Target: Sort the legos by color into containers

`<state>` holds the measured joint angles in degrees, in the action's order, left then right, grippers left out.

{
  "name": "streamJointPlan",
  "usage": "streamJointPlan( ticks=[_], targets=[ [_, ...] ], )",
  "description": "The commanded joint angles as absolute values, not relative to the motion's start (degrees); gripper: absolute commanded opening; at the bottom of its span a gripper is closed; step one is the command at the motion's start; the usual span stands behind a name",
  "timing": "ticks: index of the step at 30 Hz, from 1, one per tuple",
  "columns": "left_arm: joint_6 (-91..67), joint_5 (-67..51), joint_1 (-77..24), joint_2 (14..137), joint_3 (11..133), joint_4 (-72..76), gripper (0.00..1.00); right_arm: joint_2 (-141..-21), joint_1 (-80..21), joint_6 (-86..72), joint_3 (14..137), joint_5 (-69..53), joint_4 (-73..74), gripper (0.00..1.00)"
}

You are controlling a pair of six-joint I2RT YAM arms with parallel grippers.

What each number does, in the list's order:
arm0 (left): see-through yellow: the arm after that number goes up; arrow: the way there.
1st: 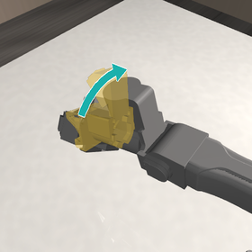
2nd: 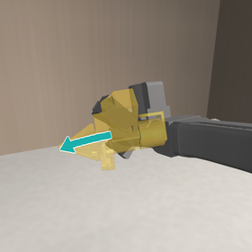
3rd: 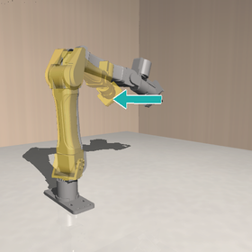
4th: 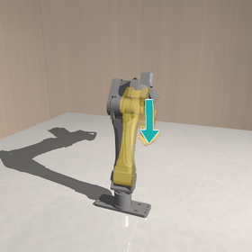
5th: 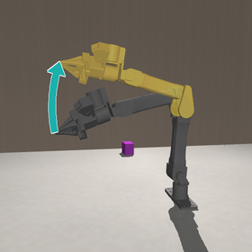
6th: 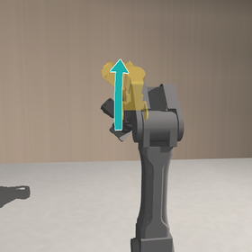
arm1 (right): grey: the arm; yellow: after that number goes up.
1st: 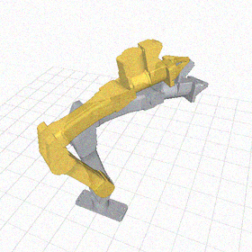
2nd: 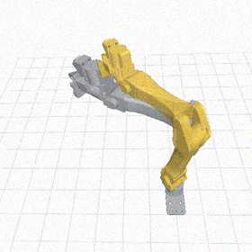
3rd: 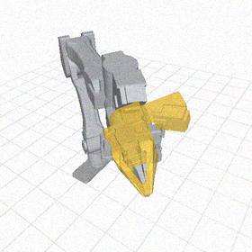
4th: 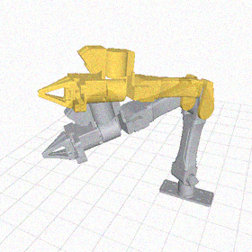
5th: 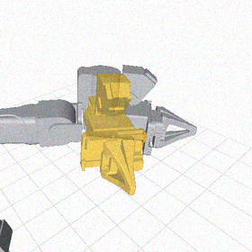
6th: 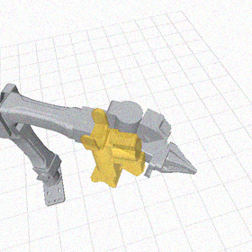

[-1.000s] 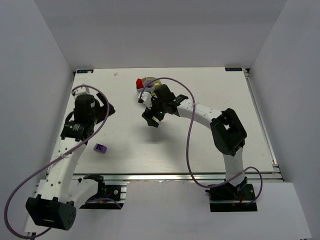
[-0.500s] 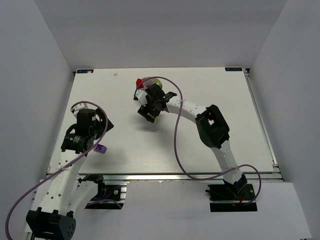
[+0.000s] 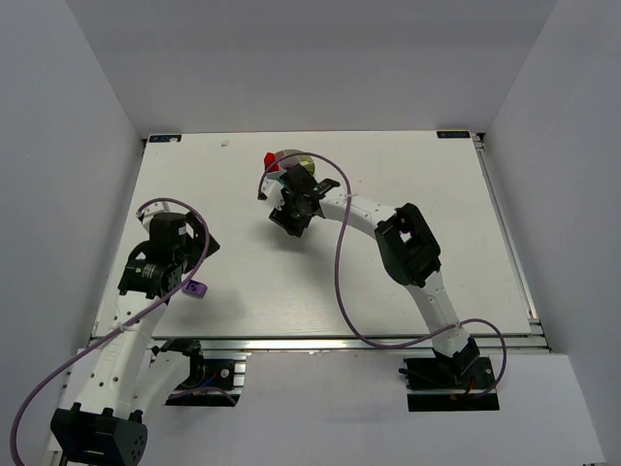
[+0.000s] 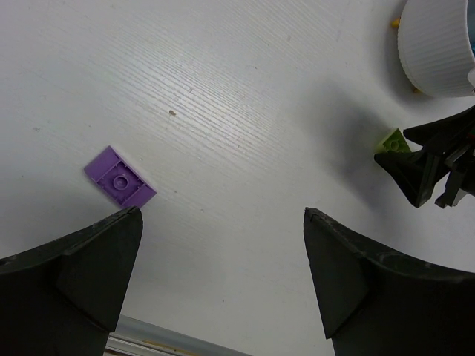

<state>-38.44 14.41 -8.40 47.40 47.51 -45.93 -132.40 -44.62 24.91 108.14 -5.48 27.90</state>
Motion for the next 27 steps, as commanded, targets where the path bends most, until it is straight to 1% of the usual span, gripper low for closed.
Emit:
streamJointPlan(
  ticks=[1, 2, 4, 7, 8, 10, 11, 13, 14, 16, 18, 22, 27],
  targets=[
    [-38.4, 15.5, -8.2, 46.8, 47.3, -46.1, 0.98, -132.3, -44.6, 26.4, 109.3, -7.0, 28.6, 0.56],
    [-38.5, 15.5, -8.1, 46.8, 47.2, -46.1, 0.98, -132.1, -44.6, 26.5, 109.2, -7.5, 28.7, 0.52],
    [-38.6, 15.6, -8.2, 46.7, 47.1, -46.1, 0.98, -131.5, -44.6, 27.1, 108.3, -8.1, 28.6, 0.47],
    [-38.7, 15.8, -8.2, 46.8, 47.2, -46.2, 0.98, -130.1, -44.6, 28.0, 106.2, -9.5, 28.0, 0.36],
    [-38.8, 15.9, -8.2, 46.7, 47.1, -46.1, 0.98, -129.8, -44.6, 28.4, 105.6, -10.4, 27.8, 0.29],
    [-38.8, 16.0, -8.2, 46.6, 47.0, -45.9, 0.98, -128.7, -44.6, 29.2, 104.2, -10.9, 27.4, 0.22],
    [-39.0, 16.0, -8.2, 46.5, 46.8, -45.7, 0.98, -128.3, -44.6, 29.5, 103.7, -11.6, 27.2, 0.16],
    [-39.1, 15.9, -8.2, 46.2, 46.7, -45.6, 0.98, -126.4, -44.4, 30.0, 102.7, -12.7, 27.0, 0.11],
    [-39.2, 15.9, -8.2, 46.2, 46.5, -45.4, 0.98, -125.4, -44.2, 30.2, 101.9, -14.2, 26.5, 0.05],
    [-39.2, 15.9, -8.2, 46.0, 46.1, -45.4, 0.98, -122.2, -43.6, 30.3, 100.6, -16.0, 25.8, 0.00],
    [-39.3, 15.6, -8.2, 45.9, 45.6, -44.9, 0.98, -119.9, -42.4, 30.8, 99.2, -20.6, 25.3, 0.00],
    [-39.5, 15.0, -8.1, 46.0, 45.0, -44.0, 0.98, -113.9, -39.7, 27.4, 98.6, -24.9, 23.1, 0.00],
    [-40.0, 14.7, -8.2, 45.5, 44.2, -43.1, 0.98, -110.4, -34.6, 16.9, 101.3, -29.7, 18.4, 0.00]
  ],
)
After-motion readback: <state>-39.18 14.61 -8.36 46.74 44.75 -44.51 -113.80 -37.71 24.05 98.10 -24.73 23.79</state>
